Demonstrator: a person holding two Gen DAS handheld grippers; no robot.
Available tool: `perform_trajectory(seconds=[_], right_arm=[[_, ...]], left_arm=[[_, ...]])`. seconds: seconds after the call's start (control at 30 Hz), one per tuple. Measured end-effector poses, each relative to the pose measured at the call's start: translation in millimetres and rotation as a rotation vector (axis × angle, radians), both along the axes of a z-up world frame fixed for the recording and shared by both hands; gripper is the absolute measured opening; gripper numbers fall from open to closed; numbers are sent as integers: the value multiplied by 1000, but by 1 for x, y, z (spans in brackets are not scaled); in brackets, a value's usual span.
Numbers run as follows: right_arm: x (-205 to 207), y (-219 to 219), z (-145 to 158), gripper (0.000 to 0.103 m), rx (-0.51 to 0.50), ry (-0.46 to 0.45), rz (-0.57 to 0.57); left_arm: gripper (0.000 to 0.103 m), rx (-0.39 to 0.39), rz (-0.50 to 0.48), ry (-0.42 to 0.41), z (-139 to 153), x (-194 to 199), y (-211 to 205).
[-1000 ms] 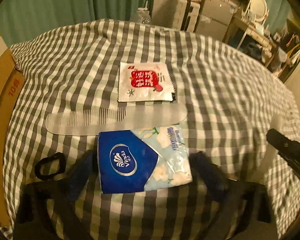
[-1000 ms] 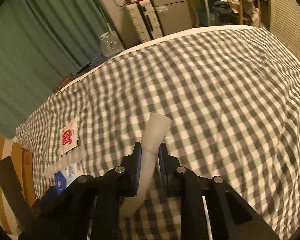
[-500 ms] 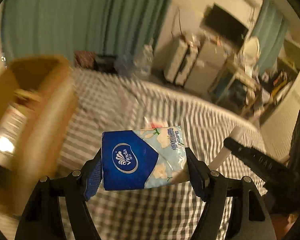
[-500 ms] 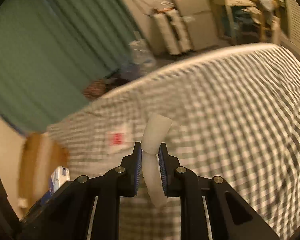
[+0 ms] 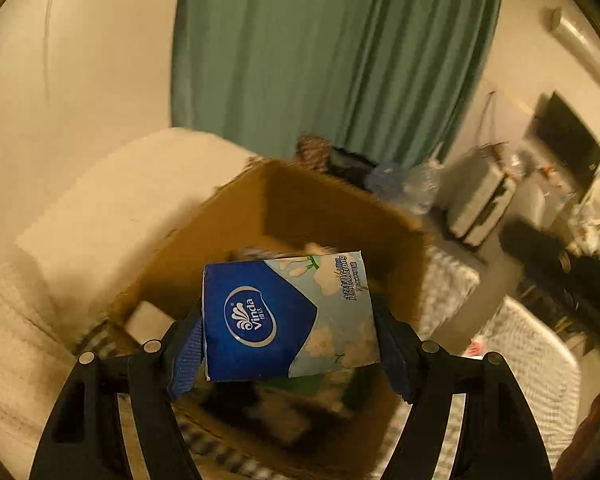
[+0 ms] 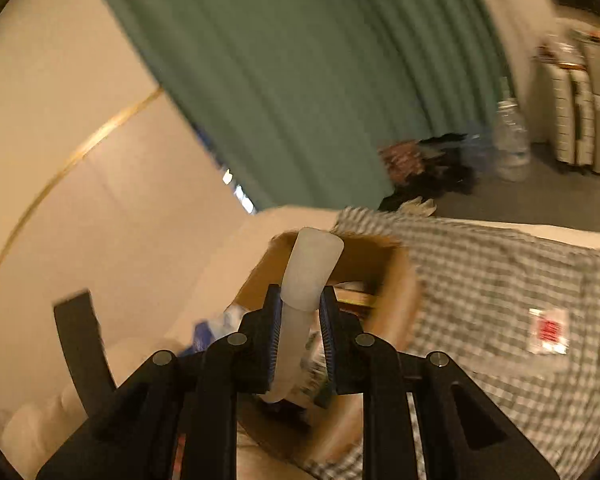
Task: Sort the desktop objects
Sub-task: 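Carry the tissue pack and white cylinder into the cardboard box and release, then move both tools back over the bedspread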
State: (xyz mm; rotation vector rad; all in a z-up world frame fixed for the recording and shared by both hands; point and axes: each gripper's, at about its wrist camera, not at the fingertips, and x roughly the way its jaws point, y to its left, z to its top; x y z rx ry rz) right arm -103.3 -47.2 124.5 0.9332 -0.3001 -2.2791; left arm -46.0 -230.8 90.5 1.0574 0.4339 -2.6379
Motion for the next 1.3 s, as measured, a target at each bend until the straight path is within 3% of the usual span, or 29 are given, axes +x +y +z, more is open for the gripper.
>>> perform_trajectory(seconds=[0.07, 0.2, 0.27, 0.3, 0.33, 0.4, 0.43, 0.53, 0.67, 0.77, 0.87, 1.0, 1.07, 1.13, 1.2, 1.3], right_arm=[[-7, -26, -6, 18, 68, 12, 15], [-21, -50, -21, 22, 102, -8, 36], [-27, -52, -22, 24, 92, -24, 49], [-32, -53, -24, 32, 71, -45, 59], [-36, -52, -25, 52, 54, -55, 53], [-42, -45, -23, 67, 16, -40, 6], [-45, -43, -19, 67, 4, -30, 2], [-46, -22, -6, 67, 13, 22, -49], [-34, 25, -2, 69, 131, 95, -179], [-15, 77, -15, 69, 261, 123, -312], [5, 129, -36, 69, 311, 80, -426], [24, 185, -71, 69, 293, -8, -540], [29, 208, -92, 69, 243, -64, -581], [26, 224, -108, 69, 241, -104, -608], [23, 234, -119, 69, 238, -120, -612], [17, 241, -133, 69, 233, -135, -613]], left_arm=[[76, 18, 0, -1, -5, -6, -7], [76, 45, 1, 10, -13, -10, -13], [83, 33, -10, -3, -19, -16, -12], [92, 23, -26, -22, -23, -19, -10], [95, 10, -39, -34, -25, -20, -6], [98, -49, -51, -52, -26, -23, 4], [100, -77, -52, -57, -26, -24, 8], [103, -113, -79, -39, -20, -24, 22], [103, -105, -147, 31, -5, -25, 44], [103, -70, -221, 91, 7, -23, 73], [103, -35, -327, 123, 6, -24, 114], [103, -35, -460, 106, -19, -32, 168], [103, -85, -528, 65, -44, -38, 190], [103, -152, -523, -31, -74, -48, 204], [103, -163, -511, -126, -102, -56, 205], [103, -139, -505, -186, -131, -63, 205]])
